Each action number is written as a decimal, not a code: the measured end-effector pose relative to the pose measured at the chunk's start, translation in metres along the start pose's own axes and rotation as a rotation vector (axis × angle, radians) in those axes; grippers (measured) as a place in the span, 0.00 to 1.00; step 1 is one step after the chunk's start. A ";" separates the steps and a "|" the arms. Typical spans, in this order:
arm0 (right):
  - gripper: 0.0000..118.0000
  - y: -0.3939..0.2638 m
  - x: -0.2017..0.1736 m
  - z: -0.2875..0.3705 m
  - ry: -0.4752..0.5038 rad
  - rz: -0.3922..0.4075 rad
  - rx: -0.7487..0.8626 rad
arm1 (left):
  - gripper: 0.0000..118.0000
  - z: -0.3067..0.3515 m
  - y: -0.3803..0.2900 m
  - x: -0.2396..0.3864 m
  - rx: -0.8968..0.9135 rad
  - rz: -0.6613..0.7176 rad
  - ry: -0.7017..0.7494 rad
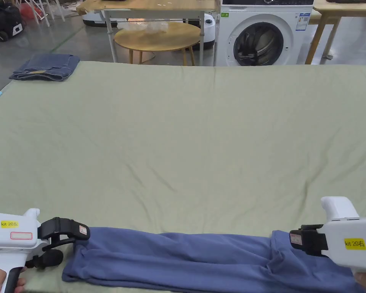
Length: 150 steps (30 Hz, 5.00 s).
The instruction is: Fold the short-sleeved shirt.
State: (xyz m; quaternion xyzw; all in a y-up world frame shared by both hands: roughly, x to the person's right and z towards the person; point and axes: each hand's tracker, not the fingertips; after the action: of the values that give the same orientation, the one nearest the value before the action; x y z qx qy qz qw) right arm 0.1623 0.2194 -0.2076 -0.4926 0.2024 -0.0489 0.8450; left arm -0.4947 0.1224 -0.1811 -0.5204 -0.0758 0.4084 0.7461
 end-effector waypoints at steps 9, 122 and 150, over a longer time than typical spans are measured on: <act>0.00 0.002 -0.003 -0.009 0.009 -0.005 -0.018 | 0.04 -0.038 -0.030 0.061 -0.164 -0.151 -0.024; 0.00 0.001 -0.031 0.000 0.098 0.043 -0.015 | 0.05 -0.067 -0.055 0.256 -0.244 -0.453 0.143; 0.00 -0.007 -0.001 0.014 0.092 -0.031 0.003 | 0.00 -0.157 -0.087 0.266 -0.353 -0.414 -0.075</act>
State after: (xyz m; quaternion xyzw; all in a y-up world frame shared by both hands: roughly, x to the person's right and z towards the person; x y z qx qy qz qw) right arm 0.1675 0.2274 -0.1951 -0.4917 0.2331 -0.0849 0.8347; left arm -0.1902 0.1822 -0.2614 -0.6004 -0.2781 0.2463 0.7082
